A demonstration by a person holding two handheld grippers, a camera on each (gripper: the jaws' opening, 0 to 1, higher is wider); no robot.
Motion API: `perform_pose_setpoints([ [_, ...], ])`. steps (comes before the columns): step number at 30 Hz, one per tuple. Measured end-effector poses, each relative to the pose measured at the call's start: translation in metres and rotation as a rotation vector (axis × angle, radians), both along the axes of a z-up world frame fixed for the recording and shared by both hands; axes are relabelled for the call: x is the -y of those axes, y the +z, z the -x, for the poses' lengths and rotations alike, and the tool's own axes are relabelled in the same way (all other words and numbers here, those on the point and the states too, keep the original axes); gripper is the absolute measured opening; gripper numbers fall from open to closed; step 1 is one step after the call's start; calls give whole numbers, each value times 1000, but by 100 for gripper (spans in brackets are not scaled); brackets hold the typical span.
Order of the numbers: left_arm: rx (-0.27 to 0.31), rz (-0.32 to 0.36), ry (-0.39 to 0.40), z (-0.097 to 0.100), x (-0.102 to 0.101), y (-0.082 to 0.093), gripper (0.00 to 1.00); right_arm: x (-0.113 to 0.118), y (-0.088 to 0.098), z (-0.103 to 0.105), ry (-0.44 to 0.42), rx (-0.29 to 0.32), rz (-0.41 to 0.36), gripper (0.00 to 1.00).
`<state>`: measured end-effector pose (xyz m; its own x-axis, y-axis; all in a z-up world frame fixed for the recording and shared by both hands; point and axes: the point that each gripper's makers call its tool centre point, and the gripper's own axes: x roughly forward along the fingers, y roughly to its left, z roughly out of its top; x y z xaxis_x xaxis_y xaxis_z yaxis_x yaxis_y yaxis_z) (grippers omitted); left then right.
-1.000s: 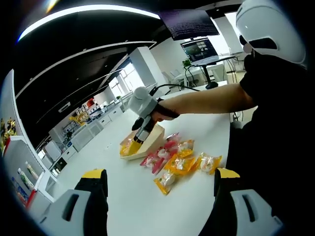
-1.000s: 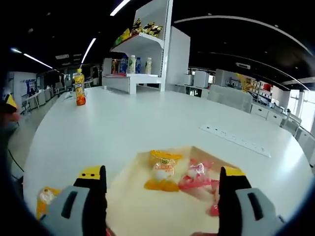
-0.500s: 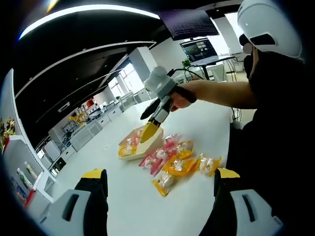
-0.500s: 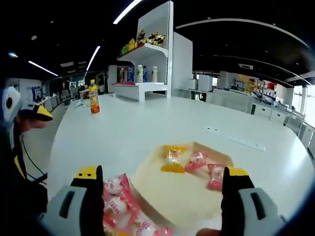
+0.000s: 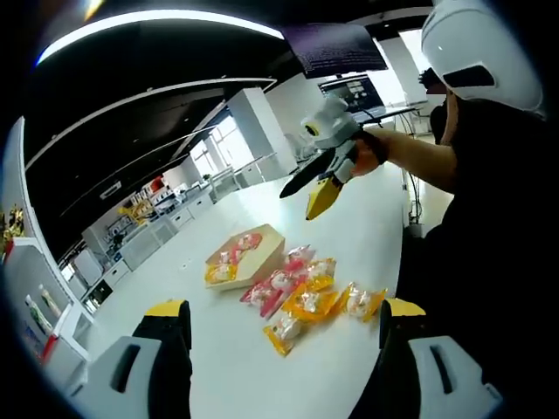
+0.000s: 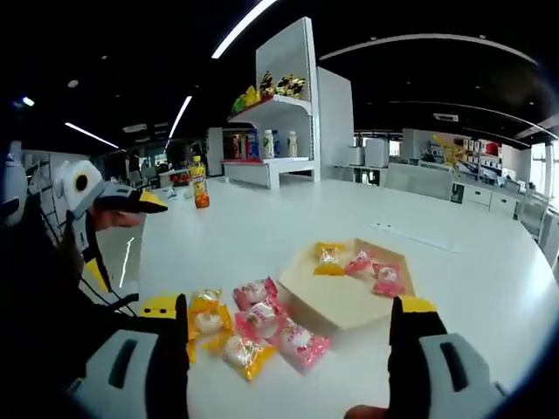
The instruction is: Pick up the marshmallows scattered on the table and place them into the bowl on the table
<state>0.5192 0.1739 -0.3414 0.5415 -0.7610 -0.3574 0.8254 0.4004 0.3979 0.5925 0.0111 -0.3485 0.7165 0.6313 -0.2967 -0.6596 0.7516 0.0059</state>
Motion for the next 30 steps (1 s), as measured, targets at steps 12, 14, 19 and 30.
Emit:
perform_pose_setpoints([
  [12, 5, 18, 1, -1, 2, 2, 88, 41, 8, 34, -46, 12, -11, 93],
  [14, 7, 24, -4, 0, 3, 3, 88, 45, 6, 37, -54, -1, -22, 92],
  [19, 20, 21, -3, 0, 5, 4, 88, 52, -1, 44, -67, -12, 15, 92],
  [30, 24, 16, -2, 1, 6, 6, 88, 52, 10, 52, -57, 19, 32, 91],
])
